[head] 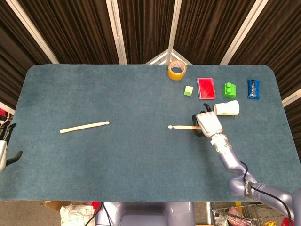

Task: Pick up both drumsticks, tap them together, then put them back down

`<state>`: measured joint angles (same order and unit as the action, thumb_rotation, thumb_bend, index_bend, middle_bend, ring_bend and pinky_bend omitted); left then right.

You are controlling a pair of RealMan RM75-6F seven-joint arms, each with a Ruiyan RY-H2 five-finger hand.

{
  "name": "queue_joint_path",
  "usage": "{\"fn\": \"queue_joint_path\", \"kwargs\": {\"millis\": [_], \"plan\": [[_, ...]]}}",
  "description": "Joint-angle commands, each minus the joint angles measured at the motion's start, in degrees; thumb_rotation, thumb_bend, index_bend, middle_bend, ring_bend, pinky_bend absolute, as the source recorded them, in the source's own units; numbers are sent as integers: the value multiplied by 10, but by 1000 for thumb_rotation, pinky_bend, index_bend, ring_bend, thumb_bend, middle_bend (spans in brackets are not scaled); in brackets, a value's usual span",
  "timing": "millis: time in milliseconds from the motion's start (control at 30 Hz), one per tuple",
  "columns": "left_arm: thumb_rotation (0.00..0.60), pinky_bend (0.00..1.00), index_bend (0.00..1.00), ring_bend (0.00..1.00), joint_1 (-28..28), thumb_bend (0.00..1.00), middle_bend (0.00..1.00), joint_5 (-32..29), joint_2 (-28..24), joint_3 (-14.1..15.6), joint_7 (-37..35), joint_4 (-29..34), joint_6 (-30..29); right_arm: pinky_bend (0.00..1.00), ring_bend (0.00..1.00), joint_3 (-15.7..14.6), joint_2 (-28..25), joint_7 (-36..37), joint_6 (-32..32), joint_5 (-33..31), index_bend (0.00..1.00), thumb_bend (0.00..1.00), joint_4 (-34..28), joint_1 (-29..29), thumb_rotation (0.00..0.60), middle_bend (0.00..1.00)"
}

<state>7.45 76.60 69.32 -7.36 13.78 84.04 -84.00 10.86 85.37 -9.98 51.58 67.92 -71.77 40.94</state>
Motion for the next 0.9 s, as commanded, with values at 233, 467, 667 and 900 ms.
{"fn": "queue_joint_path", "kwargs": {"millis": [233, 467, 667, 900], "plan": [[600, 0, 180, 0, 36, 314, 168, -42, -30, -26, -39, -32, 80, 71, 389, 30, -66, 35, 23, -13, 657, 382, -62, -17, 600, 589], [600, 0, 235, 0, 71, 314, 211, -126, -22, -44, -64, -47, 191, 71, 390, 43, -99, 44, 24, -25, 657, 381, -83, -21, 600, 589], [600, 0, 288, 0, 119, 317, 235, -234, -10, -71, -6, -11, 258, 71, 390, 43, -112, 41, 23, -30, 657, 382, -92, -22, 600, 589], [600, 0, 293, 0, 188, 364, 245, -345, 14, -83, 115, 25, 277, 71, 390, 40, -116, 39, 22, -35, 657, 382, -91, -23, 600, 589]]}}
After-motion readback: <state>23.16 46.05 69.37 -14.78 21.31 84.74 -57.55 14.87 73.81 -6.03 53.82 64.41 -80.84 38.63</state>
